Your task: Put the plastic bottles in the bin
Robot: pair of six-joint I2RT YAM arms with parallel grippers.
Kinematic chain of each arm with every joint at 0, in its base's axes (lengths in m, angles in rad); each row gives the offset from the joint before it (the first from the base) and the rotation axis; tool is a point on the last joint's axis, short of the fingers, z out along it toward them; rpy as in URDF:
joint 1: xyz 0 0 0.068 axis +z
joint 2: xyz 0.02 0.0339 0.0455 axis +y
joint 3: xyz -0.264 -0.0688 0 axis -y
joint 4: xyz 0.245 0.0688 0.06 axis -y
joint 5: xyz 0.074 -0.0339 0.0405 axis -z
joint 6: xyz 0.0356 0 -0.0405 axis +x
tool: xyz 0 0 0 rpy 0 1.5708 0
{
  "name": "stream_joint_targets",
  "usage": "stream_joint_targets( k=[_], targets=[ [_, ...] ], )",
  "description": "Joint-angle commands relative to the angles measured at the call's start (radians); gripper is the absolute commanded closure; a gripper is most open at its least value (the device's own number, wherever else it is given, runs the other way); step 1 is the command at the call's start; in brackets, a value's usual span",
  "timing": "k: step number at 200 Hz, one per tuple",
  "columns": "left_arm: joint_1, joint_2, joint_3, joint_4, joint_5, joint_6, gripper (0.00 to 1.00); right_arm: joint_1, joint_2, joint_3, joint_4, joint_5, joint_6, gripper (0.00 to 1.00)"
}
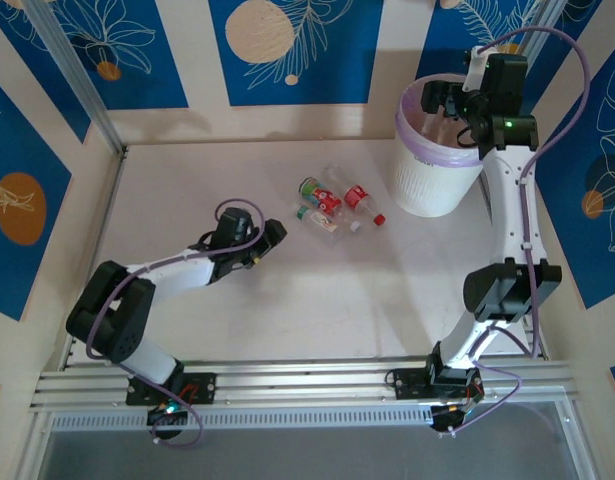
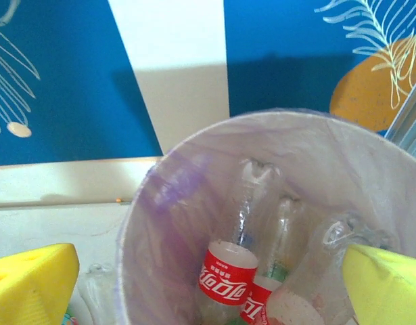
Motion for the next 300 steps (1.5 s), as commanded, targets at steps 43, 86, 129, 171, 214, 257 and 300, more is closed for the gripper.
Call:
stream_joint_targets(
  k=[43, 86, 129, 171, 214, 257, 300],
  targets=[
    [-0.016, 0.098, 0.162, -0.05, 0.002, 0.046, 0.12, 0.103, -0.202, -0.207, -0.009, -0.051, 0.005, 0.04],
    [-0.022, 0.213, 0.295, -0.066, 0.015, 0.06, 0.12, 0.196, -0.344, -0.406, -0.006, -0.106, 0.046, 0.04],
    [-0.033, 0.346, 0.422, -0.077, 0.034, 0.074, 0.12, 0.244, -0.465, -0.601, 0.012, -0.147, 0.119, 0.05],
    [-0.046, 0.466, 0.571, -0.181, 0.007, 0.129, 0.11, 0.258, -0.528, -0.724, 0.012, -0.139, 0.152, 0.05],
    [-0.061, 0.555, 0.679, -0.273, -0.029, 0.161, 0.11, 0.248, -0.565, -0.787, 0.004, -0.132, 0.157, 0.05],
    [-0.061, 0.617, 0.703, -0.257, -0.036, 0.122, 0.16, 0.229, -0.598, -0.829, 0.009, -0.135, 0.161, 0.05],
    [-0.06, 0.62, 0.684, -0.237, -0.043, 0.108, 0.3, 0.219, -0.609, -0.86, -0.001, -0.138, 0.161, 0.05]
  ],
)
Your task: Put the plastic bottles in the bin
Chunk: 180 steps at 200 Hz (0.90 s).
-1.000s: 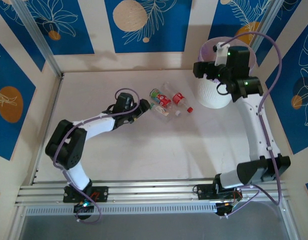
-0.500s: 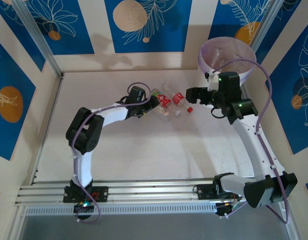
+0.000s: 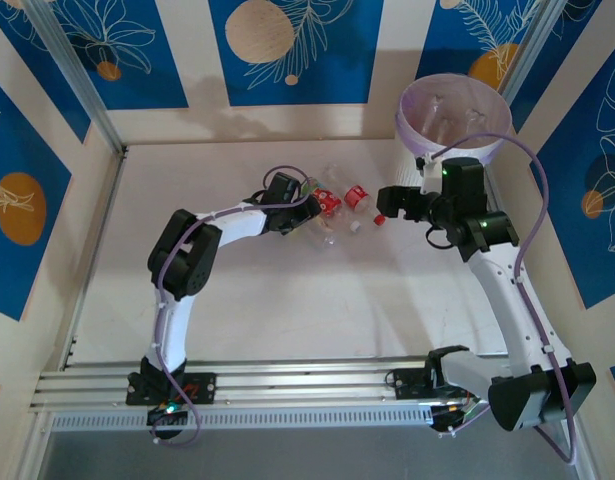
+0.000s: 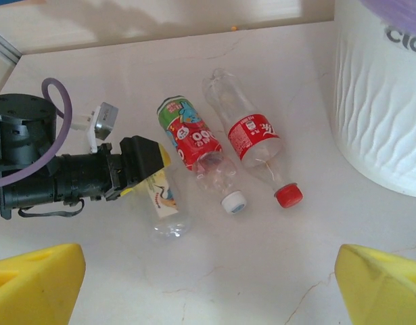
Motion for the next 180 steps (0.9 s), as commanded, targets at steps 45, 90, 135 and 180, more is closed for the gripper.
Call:
stream_joint_targets(
  k=[45, 90, 135, 180],
  targets=[
    [-0.006, -0.013, -0.034, 0.004, -0.02, -0.004, 0.42, -0.005, -0.009, -0.043, -0.003, -0.023, 0.01, 0.05],
    [-0.006, -0.055, -0.05, 0.022, -0.016, 0.008, 0.44, -0.002, 0.005, -0.05, -0.018, -0.064, 0.015, 0.05],
    [-0.006, -0.113, -0.073, 0.042, -0.01, 0.042, 0.44, -0.003, 0.026, -0.05, -0.032, -0.118, 0.017, 0.05],
    [-0.005, -0.19, -0.18, 0.103, 0.023, 0.02, 0.46, 0.088, 0.077, -0.033, -0.034, -0.093, 0.028, 0.05]
  ],
)
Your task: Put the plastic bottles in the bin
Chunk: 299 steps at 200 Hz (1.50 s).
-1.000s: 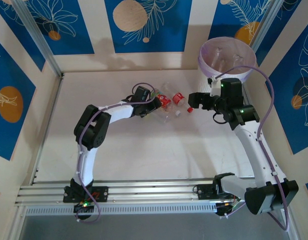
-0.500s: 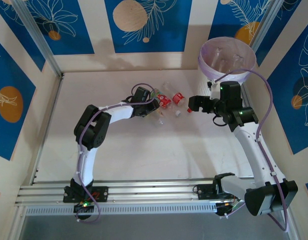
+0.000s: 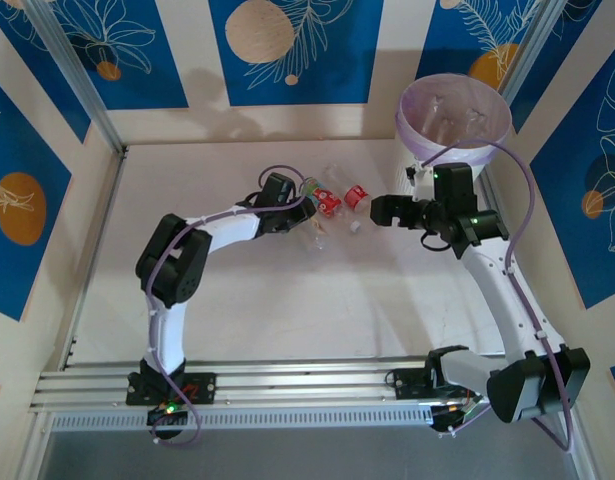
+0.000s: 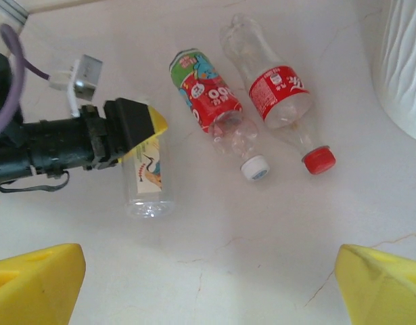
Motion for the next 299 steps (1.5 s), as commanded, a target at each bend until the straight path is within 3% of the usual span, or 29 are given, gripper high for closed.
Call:
stream_joint_targets(
  k=[1, 68, 105, 140, 232, 280, 299],
  targets=[
    [-0.006, -0.074, -0.071, 0.049, 0.022, 0.005, 0.46, 0.075, 0.027, 0.012, -0.017, -0.003, 0.019, 0.05],
    [-0.006, -0.287, -0.279, 0.123, 0.019, -0.057, 0.57, 0.294, 0.207, 0.008, 0.146, -0.078, 0.092, 0.06],
    [-0.006, -0.367, -0.339, 0.129, 0.022, -0.074, 0.6, 0.357, 0.314, 0.032, 0.213, -0.142, 0.105, 0.06],
    [-0.006, -0.391, -0.365, 0.157, 0.041, -0.108, 0.61, 0.372, 0.387, 0.034, 0.269, -0.201, 0.112, 0.06],
    [-0.018, -0.399, -0.345, 0.164, 0.051, -0.135, 0.62, 0.394, 0.498, 0.024, 0.379, -0.209, 0.124, 0.11],
    [-0.017, -0.401, -0.333, 0.159, 0.039, -0.131, 0.57, 0.396, 0.505, 0.017, 0.384, -0.215, 0.134, 0.25],
    [-0.018, -0.4, -0.327, 0.16, 0.038, -0.132, 0.49, 0.396, 0.506, 0.016, 0.384, -0.213, 0.137, 0.32]
  ],
)
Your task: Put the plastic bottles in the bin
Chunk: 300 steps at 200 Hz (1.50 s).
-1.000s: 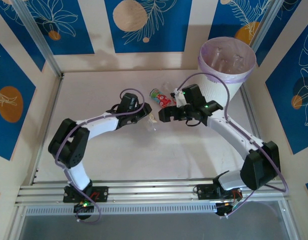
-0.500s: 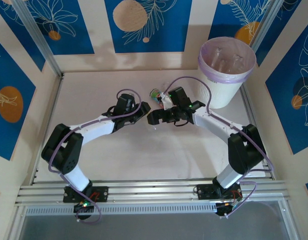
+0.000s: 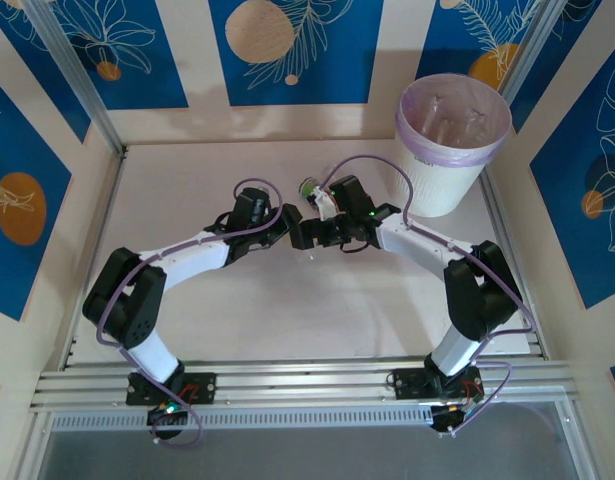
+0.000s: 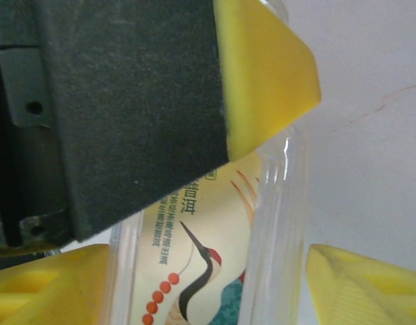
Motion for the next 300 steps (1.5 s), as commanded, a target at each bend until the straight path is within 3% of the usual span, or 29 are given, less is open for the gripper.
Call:
stream_joint_targets(
  k=[1, 94, 148, 197, 235, 300],
  targets=[
    [-0.011, -0.027, 0.032, 0.019, 0.001, -0.006, 0.49, 0.004, 0.012, 0.007, 0.005, -0.01, 0.003, 0.32],
    [-0.004, -0.02, 0.041, 0.025, -0.013, -0.009, 0.03, -0.007, -0.004, 0.005, -0.01, -0.003, -0.001, 0.46],
    [0.023, -0.053, 0.015, 0.027, -0.017, -0.005, 0.01, -0.049, -0.036, -0.01, -0.023, 0.019, -0.005, 0.49],
    [0.084, -0.15, -0.064, -0.046, -0.057, 0.048, 0.01, -0.122, -0.095, 0.036, -0.137, 0.101, -0.076, 0.49],
    [0.092, -0.205, -0.098, -0.118, -0.102, 0.095, 0.01, -0.175, -0.157, 0.148, -0.244, 0.15, -0.157, 0.49],
    [0.093, -0.21, -0.16, -0.085, -0.1, 0.084, 0.01, -0.292, -0.23, 0.41, -0.367, 0.279, -0.241, 0.49]
  ],
)
